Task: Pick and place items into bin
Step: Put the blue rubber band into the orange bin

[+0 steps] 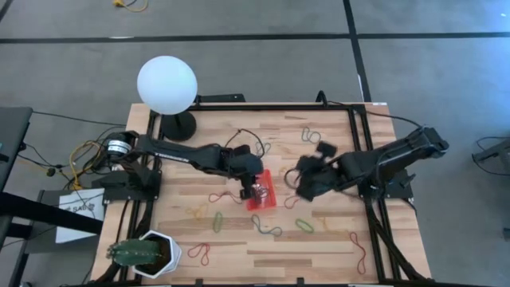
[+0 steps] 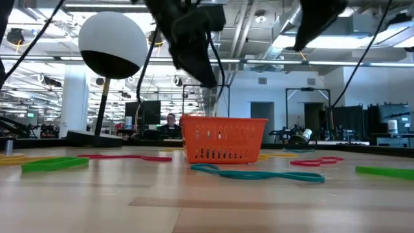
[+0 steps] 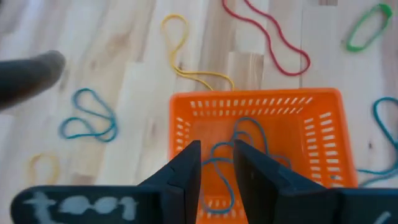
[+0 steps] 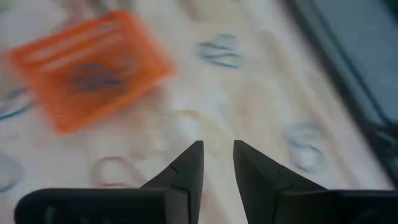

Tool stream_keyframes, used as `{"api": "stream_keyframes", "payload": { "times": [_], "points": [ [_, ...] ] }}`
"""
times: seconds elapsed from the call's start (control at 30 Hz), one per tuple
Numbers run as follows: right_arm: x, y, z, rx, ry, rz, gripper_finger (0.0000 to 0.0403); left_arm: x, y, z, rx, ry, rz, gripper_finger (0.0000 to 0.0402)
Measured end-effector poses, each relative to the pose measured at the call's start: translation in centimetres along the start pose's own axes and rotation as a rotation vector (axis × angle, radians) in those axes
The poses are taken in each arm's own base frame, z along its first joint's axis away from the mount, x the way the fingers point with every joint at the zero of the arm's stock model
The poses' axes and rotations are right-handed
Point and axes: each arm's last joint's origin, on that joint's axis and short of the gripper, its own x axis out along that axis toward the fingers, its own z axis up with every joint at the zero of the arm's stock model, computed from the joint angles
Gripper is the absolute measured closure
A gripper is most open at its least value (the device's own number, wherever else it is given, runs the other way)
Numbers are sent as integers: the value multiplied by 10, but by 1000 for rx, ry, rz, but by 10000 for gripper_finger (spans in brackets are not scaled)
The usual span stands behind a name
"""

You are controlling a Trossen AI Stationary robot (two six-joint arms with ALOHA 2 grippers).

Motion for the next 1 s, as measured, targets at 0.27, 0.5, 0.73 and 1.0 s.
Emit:
{"api": "stream_keyframes", "payload": {
  "times": [0.27, 0.5, 0.73, 1.0],
  "points": [
    [-32, -67, -14, 94, -8, -101, 332, -86, 32, 17, -15, -80, 176, 319],
    [-34, -105, -16, 155, -244, -32, 332, -152, 54, -18, -83, -146, 279, 319],
    [58, -126, -51, 284, -146, -37, 332, -162, 60, -77, -181, -231, 280, 319],
    [157, -159, -75, 401, -7, 143, 332, -154, 63, -127, -284, -371, 249, 319]
  ]
}}
